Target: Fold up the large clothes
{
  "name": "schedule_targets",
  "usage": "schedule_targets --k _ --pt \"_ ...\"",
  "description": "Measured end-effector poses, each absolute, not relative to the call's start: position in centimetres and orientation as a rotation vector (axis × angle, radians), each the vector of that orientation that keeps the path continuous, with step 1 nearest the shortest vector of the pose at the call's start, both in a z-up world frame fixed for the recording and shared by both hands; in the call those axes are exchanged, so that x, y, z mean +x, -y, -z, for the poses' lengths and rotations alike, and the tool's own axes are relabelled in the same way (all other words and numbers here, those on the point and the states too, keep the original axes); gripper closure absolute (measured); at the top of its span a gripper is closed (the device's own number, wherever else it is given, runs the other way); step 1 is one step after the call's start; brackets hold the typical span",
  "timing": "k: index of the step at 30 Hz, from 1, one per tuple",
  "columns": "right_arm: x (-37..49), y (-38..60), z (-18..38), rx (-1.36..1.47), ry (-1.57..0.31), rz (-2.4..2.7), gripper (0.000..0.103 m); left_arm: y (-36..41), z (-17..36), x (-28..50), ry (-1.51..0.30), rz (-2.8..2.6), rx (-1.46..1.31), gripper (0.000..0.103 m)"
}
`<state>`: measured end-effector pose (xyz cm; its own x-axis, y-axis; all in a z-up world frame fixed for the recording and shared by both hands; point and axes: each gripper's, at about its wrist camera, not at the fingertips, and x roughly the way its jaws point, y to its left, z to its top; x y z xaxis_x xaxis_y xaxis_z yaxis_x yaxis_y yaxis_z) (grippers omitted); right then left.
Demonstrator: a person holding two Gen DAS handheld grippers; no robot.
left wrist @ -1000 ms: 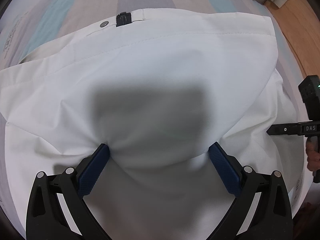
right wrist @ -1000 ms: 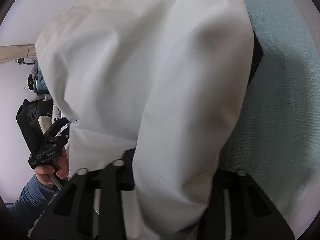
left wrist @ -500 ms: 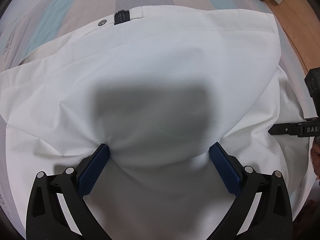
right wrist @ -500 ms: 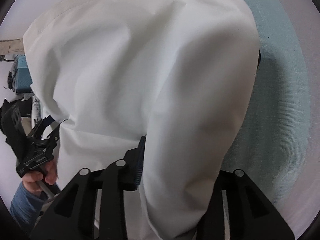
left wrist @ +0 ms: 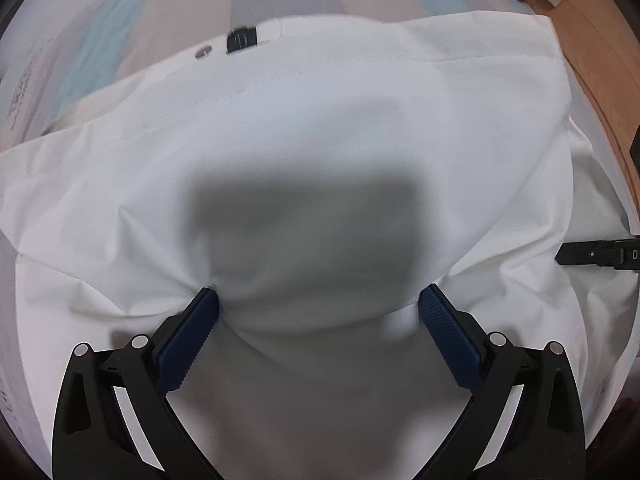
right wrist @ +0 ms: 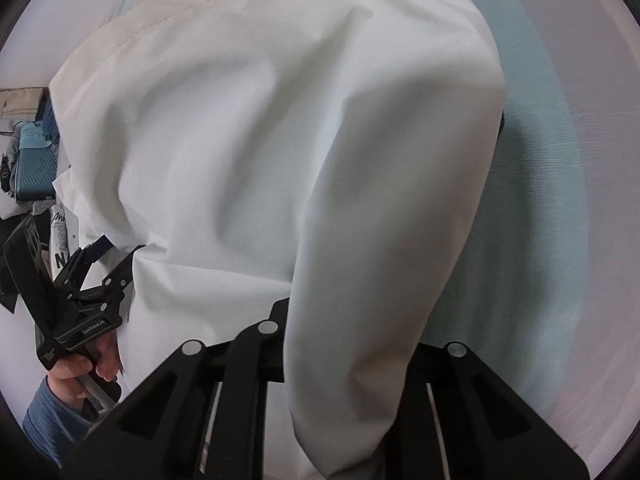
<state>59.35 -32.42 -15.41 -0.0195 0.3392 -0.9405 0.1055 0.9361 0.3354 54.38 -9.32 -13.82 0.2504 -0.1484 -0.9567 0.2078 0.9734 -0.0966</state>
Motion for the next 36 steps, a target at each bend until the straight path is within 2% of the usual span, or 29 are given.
schedule_targets --k 6,12,29,36 --pt "59.0 33.5 13.3 0.358 -1.582 -0.142 0.093 7.6 10.2 52.7 -1.259 0.247 0.064 0.006" --pt "59.1 33.2 10.0 0.344 -1.635 -0.036 0.094 2.8 6.4 50.6 -1.23 0.223 0.03 0.006" --pt "57.4 23.7 0.4 0.315 -1.655 0.098 0.095 -6.3 -0.4 47.4 -1.196 0.242 -0.01 0.006" --pt "56.6 16.2 -0.4 0.352 -1.624 0.046 0.095 -11.1 -1.7 46.1 -1.178 0.233 -0.082 0.006"
